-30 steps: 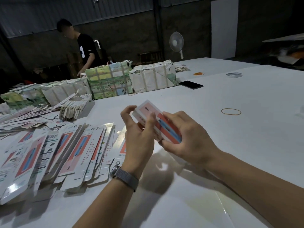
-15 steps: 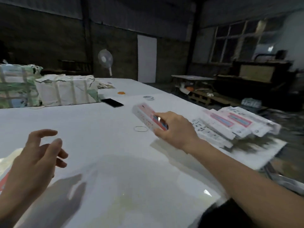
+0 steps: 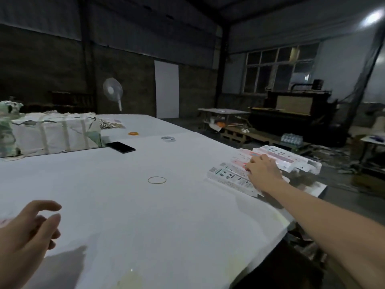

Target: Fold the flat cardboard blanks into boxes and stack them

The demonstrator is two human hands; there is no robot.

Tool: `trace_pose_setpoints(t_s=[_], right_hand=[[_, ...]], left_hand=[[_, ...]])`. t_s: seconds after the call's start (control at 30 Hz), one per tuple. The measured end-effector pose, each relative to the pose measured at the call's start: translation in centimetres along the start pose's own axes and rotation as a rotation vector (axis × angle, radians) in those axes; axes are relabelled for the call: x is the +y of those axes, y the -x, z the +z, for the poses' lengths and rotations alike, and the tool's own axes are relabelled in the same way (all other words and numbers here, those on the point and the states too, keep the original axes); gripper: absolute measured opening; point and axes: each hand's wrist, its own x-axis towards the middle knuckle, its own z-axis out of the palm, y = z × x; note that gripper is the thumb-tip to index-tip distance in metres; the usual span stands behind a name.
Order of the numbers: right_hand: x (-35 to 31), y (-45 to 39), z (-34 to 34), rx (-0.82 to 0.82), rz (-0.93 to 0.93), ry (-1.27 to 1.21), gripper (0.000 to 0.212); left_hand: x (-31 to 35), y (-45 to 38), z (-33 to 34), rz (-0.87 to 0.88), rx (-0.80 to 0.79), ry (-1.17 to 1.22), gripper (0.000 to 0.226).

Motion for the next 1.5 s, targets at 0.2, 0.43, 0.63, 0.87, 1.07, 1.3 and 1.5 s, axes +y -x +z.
trace_pose_setpoints(t_s=[0.2,0.43,0.63,0.87,1.07,1.3,1.5], right_hand=[[-7.9,0.5,-3.6,0.096,-0.232,-0.372,0.027],[-23.4,5.9,-12.4,0.021,-0.525,-0.955,0.023],[-33.5,10.0,-16.7,-0.019,-0.684,-1.267,0.021],[-36.3,11.5,-13.6,-0.008,-0.669,-1.387,0.016],[-36.0,11.2,-13.3,-0.069,-0.626,-1.479,0.019],[-36.1,11.3,-13.3,-0.104,-0.583,-1.566,0.018],[-36.5,11.2,-14.2,-0.308,-0.462,-1.939,0.029]], left_hand=[[5.3,2.3,1.2,0.001,-0.031,-0.212,0.041],[13.0,4.6,1.3,0.000,-0.034,-0.393,0.020],[13.5,4.2,0.3,-0.084,-0.068,-0.548,0.012],[10.5,3.8,-3.3,-0.355,-0.023,-0.963,0.051],[9.6,3.7,-3.9,-0.358,-0.111,-0.968,0.038],[13.0,3.9,-3.2,-0.160,-0.007,-1.018,0.034],[15.7,3.9,-2.2,0.096,0.262,-0.332,0.046]])
